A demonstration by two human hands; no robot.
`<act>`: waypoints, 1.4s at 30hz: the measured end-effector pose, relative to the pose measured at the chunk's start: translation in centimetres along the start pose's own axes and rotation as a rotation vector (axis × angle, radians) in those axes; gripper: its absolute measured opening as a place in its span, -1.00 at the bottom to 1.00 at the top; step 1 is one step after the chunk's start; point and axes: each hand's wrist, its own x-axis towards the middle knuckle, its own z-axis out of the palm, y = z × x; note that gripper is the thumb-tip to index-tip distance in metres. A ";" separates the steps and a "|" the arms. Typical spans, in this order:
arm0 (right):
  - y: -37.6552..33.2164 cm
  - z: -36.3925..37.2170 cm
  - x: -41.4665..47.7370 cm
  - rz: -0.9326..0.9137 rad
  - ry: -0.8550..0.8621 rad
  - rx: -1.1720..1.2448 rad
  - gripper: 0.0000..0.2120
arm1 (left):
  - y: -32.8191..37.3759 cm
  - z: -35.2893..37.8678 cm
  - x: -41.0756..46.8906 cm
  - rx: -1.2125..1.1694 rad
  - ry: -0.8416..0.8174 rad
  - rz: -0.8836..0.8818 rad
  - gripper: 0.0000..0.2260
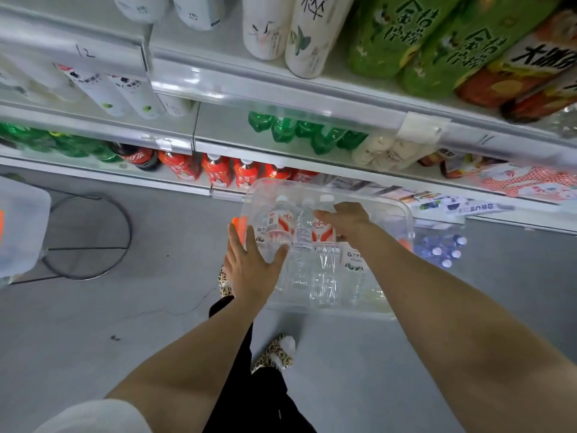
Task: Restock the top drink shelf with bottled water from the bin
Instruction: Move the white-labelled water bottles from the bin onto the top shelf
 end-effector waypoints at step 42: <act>-16.1 -25.5 -48.3 -1.287 0.293 0.340 -0.33 | 25.0 -36.1 -19.9 -0.830 0.237 0.842 -0.40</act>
